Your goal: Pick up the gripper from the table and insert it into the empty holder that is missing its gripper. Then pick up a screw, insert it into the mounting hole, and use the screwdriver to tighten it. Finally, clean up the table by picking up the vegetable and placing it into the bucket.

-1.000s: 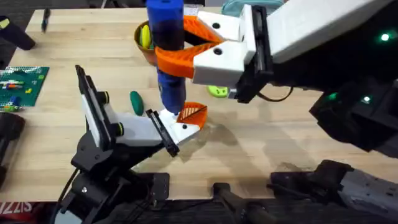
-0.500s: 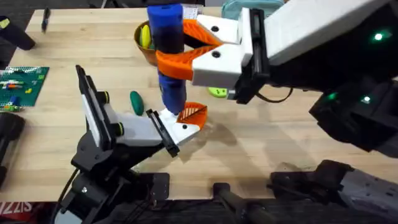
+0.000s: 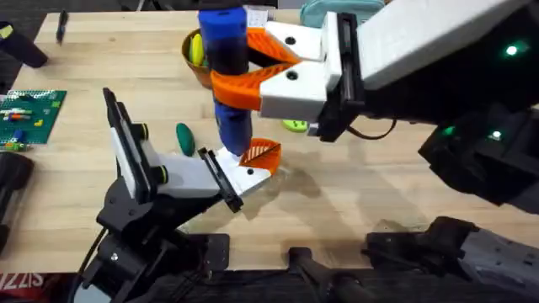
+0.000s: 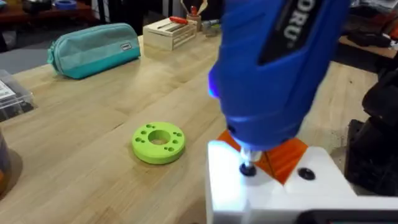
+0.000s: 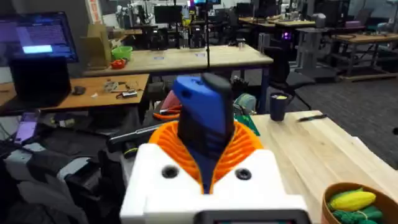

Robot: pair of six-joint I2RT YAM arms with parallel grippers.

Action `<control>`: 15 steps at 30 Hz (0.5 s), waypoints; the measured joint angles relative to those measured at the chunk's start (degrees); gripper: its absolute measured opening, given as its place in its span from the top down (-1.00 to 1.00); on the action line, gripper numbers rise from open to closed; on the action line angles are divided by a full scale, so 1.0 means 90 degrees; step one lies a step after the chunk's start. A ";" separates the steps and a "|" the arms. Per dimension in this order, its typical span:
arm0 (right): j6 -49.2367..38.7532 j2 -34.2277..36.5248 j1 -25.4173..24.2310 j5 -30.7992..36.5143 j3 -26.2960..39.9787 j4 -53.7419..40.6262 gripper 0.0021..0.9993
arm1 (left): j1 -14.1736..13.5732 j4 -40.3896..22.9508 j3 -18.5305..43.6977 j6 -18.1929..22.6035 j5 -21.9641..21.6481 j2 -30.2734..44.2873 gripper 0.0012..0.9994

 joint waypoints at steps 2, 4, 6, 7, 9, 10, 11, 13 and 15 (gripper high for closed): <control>-0.0001 0.0000 -0.0001 0.0002 0.0000 -0.0005 0.90 | 0.0002 0.0001 0.0000 -0.0001 -0.0002 0.0000 0.97; -0.0001 0.0000 -0.0001 0.0002 0.0000 -0.0010 0.90 | 0.0001 0.0001 0.0000 -0.0001 -0.0002 0.0000 0.97; -0.0001 0.0000 -0.0001 0.0000 0.0000 -0.0004 0.90 | 0.0002 0.0001 0.0000 -0.0002 -0.0001 0.0000 0.97; -0.0001 0.0000 0.0000 -0.0003 0.0000 0.0006 0.90 | 0.0001 0.0001 0.0000 -0.0002 0.0000 0.0000 0.97; -0.0001 0.0000 0.0001 -0.0009 0.0000 0.0053 0.90 | 0.0000 0.0003 0.0000 0.0001 0.0000 0.0000 0.97; 0.0000 0.0000 0.0000 -0.0009 0.0000 0.0084 0.90 | 0.0001 0.0005 0.0000 0.0001 -0.0001 -0.0001 0.97; 0.0001 0.0001 0.0000 -0.0014 -0.0003 0.0109 0.90 | 0.0002 0.0007 0.0000 0.0001 -0.0002 -0.0002 0.97; 0.0004 0.0018 0.0001 -0.0043 -0.0030 0.0253 0.90 | 0.0000 0.0018 0.0000 0.0008 -0.0002 -0.0005 0.97; 0.0083 0.0058 0.0000 -0.0101 -0.0109 0.0638 0.90 | 0.0002 0.0058 0.0003 0.0022 -0.0004 -0.0005 0.97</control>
